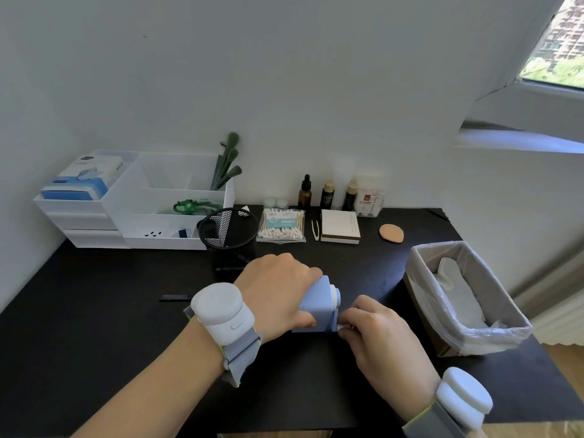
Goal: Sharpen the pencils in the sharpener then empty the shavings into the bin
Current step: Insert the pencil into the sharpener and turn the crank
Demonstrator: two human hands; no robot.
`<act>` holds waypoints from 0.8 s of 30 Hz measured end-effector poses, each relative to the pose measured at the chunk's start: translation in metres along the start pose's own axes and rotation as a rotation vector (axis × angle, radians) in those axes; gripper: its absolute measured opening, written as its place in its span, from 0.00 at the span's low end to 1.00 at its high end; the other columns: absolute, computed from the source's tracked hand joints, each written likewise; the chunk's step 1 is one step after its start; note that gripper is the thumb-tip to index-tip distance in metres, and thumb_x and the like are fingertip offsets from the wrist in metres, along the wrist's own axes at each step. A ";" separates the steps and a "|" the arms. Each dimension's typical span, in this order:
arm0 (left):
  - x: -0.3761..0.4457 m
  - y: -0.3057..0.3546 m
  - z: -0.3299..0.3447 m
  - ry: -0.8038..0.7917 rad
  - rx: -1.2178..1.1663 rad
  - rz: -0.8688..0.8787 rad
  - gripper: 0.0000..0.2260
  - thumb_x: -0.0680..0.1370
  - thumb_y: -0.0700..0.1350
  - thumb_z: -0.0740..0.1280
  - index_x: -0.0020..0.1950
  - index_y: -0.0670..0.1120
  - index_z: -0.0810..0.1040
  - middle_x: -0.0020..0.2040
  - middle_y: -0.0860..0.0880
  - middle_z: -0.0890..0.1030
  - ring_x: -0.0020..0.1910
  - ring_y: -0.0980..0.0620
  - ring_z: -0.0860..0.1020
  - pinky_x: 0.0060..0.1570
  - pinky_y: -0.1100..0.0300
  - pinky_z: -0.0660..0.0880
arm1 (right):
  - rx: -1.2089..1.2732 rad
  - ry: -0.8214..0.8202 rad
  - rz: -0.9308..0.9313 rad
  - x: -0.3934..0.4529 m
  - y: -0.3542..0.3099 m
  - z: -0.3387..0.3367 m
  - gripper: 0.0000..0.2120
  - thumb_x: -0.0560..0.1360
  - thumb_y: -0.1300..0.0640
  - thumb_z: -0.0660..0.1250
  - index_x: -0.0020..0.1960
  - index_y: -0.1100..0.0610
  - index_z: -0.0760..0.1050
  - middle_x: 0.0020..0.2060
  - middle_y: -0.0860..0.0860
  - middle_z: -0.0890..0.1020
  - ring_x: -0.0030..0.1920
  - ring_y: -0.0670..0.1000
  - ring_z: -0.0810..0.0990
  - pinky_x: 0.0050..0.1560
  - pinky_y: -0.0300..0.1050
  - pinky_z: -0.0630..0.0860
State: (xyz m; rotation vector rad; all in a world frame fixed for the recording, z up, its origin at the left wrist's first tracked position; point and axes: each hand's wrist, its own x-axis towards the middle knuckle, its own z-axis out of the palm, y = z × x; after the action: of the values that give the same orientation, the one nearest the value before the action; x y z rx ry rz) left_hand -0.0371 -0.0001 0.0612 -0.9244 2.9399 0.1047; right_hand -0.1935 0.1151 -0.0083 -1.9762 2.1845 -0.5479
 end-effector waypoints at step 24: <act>-0.068 -0.056 0.036 0.379 -0.250 -0.055 0.30 0.72 0.65 0.61 0.71 0.55 0.72 0.66 0.59 0.76 0.65 0.62 0.72 0.64 0.71 0.65 | 0.129 0.011 -0.005 0.002 0.002 -0.007 0.20 0.70 0.49 0.73 0.61 0.46 0.75 0.48 0.41 0.73 0.51 0.45 0.75 0.52 0.42 0.75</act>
State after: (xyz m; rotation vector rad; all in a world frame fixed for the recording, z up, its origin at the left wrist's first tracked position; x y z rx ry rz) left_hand 0.0519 -0.0047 0.0280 -1.1734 3.2991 0.3376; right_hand -0.1981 0.1147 -0.0027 -1.9174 2.0936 -0.6844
